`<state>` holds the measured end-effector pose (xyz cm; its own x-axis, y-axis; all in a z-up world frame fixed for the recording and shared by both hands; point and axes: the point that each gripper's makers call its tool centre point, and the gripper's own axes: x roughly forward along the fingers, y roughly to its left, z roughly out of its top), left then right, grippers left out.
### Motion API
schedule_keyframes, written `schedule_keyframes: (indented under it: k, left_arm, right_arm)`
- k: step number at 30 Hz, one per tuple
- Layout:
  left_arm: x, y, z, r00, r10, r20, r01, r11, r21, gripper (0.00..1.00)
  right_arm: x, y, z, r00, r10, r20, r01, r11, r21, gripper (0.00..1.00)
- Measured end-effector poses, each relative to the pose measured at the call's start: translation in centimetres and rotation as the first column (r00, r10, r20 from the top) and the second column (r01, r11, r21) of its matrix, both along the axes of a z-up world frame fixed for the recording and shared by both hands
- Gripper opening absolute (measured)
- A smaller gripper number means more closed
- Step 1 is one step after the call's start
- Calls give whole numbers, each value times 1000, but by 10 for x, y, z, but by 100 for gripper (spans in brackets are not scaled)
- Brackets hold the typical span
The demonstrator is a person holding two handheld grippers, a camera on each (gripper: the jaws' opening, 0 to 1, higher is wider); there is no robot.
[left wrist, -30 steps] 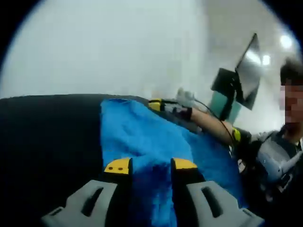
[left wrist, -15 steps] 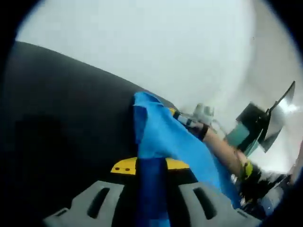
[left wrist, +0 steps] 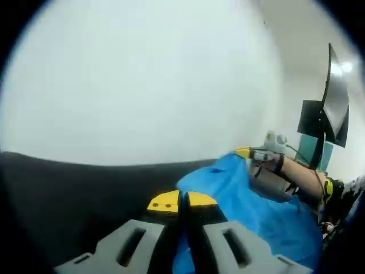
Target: Spread out the cloth and fold it
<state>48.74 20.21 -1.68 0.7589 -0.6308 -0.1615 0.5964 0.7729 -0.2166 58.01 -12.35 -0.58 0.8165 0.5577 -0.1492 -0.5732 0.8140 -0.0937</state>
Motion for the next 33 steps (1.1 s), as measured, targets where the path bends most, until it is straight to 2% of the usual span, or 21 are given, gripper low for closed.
schedule_keyframes:
  k: [3, 5, 6, 8, 9, 10, 12, 13, 14, 16, 17, 18, 19, 22, 23, 24, 27, 29, 30, 31, 33]
  left_arm:
    - [-11, 11, 16, 1000, -17, 17, 18, 997, -71, 6]
    - [-24, 12, 19, 999, -27, 30, 29, 997, -73, 6]
    - [-36, 4, 20, 996, -73, 51, 77, 994, -72, 6]
    - [-63, -16, 10, 983, -182, 32, 185, 977, -110, 6]
    - [-81, -27, -8, 968, -249, -18, 247, 966, -72, 6]
    - [-94, -33, -31, 954, -289, -75, 291, 956, 18, 6]
    - [-125, -38, -90, 915, -332, -227, 378, 904, 199, 6]
    - [-136, -40, -103, 899, -352, -261, 411, 885, 220, 6]
    - [-155, -42, -127, 856, -393, -336, 479, 847, 229, 6]
    - [-172, -39, -144, 821, -403, -403, 521, 818, 243, 8]
    - [-176, -38, -146, 819, -412, -399, 535, 801, 269, 11]
    - [-176, -37, -145, 827, -414, -381, 531, 797, 287, 13]
    - [-173, -36, -133, 846, -412, -337, 509, 813, 283, 17]
    - [-151, -25, -102, 907, -303, -292, 370, 905, 210, 19]
    - [-141, -15, -97, 929, -234, -285, 301, 928, 218, 23]
    - [-135, -5, -95, 945, -187, -268, 258, 931, 258, 27]
    - [-138, 19, -107, 951, -163, -262, 261, 878, 401, 34]
    - [-144, 29, -117, 950, -146, -277, 253, 879, 404, 34]
    - [-149, 30, -123, 948, -161, -274, 270, 864, 424, 35]
    - [-154, 28, -125, 948, -214, -238, 304, 833, 462, 38]
    - [-160, 22, -131, 948, -266, -173, 318, 795, 517, 38]
  right_arm:
    - [-18, -17, 23, 999, -40, 12, 40, 999, 11, 2]
    - [-32, -23, 40, 998, -62, 30, 61, 997, 39, 1]
    - [-44, -22, 41, 998, -55, -3, 55, 997, 46, 1]
    - [-70, -12, 21, 997, 14, -76, -17, 999, -44, 0]
    - [-86, -2, 4, 989, 79, -121, -91, 991, -95, 0]
    - [-95, 2, -7, 983, 104, -153, -124, 985, -124, 0]
    - [-117, 1, -43, 961, 125, -248, -178, 962, -206, 0]
    - [-128, 1, -61, 941, 130, -311, -205, 954, -220, 0]
    - [-137, -2, -75, 924, 116, -365, -203, 956, -211, 0]
    - [-153, -5, -96, 896, 137, -422, -246, 945, -215, 0]
    - [-159, -7, -103, 885, 143, -442, -257, 944, -209, 0]
    - [-164, -11, -107, 882, 143, -448, -265, 939, -220, 0]
    - [-167, -14, -107, 886, 141, -442, -261, 939, -223, 0]
    - [-166, -23, -92, 914, 109, -390, -202, 958, -204, 0]
    - [-167, -25, -86, 922, 103, -374, -187, 963, -196, 0]
    - [-166, -26, -80, 930, 96, -356, -172, 967, -186, 0]
    - [-165, -30, -65, 948, 78, -307, -139, 973, -184, 0]
    - [-166, -31, -61, 956, 68, -284, -132, 968, -212, 0]
    - [-166, -31, -60, 958, 67, -278, -132, 966, -221, 0]
    - [-167, -30, -60, 960, 67, -273, -132, 965, -226, 0]
    - [-168, -29, -59, 962, 70, -263, -133, 964, -232, 0]
